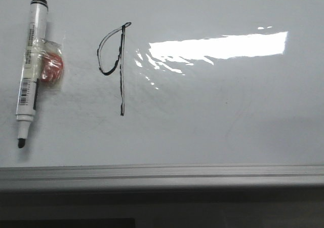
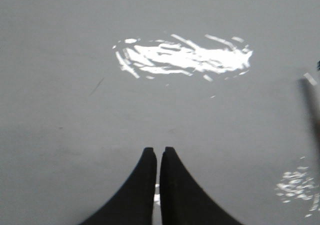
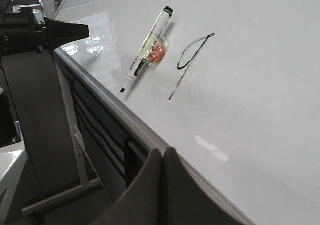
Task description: Write number 9 on whiteboard
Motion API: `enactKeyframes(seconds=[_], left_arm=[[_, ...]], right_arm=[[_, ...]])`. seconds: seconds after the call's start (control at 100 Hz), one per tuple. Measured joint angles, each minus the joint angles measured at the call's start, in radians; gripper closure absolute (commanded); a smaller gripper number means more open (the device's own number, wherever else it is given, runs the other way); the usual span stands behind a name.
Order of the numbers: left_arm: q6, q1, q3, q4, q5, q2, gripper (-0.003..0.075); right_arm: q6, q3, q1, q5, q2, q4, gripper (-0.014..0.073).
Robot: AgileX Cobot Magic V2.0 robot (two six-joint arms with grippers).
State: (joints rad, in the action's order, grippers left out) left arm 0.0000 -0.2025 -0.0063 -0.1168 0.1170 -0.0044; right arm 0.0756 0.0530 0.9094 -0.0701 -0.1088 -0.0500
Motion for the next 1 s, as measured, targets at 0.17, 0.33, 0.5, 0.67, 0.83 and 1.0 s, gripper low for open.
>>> enactKeyframes(seconds=[0.17,0.33,0.5,0.67,0.83,1.0], left_arm=[[0.147,0.095,0.0,-0.003,0.089,0.0,0.0741],[0.177,0.114,0.0,-0.001,0.209,0.0,0.0741],[0.183,0.114,0.0,0.012,0.216,0.0,0.0741],[0.183,0.114,0.0,0.055,0.221,0.0,0.0741],[0.183,0.114,0.0,0.062,0.221,0.0,0.0741],[0.183,0.114,0.0,0.063,0.221,0.0,0.0741]], right_arm=[[0.0,0.0,0.0,0.0,0.0,0.0,0.0657],[0.0,0.0,0.0,0.0,0.0,0.0,0.0657],[0.0,0.0,0.0,0.0,0.0,0.0,0.0657],[0.0,0.0,0.0,-0.002,0.0,0.0,0.0657],[0.0,0.0,0.0,-0.002,0.0,0.0,0.0657],[0.0,0.0,0.0,-0.002,0.0,0.0,0.0657]])
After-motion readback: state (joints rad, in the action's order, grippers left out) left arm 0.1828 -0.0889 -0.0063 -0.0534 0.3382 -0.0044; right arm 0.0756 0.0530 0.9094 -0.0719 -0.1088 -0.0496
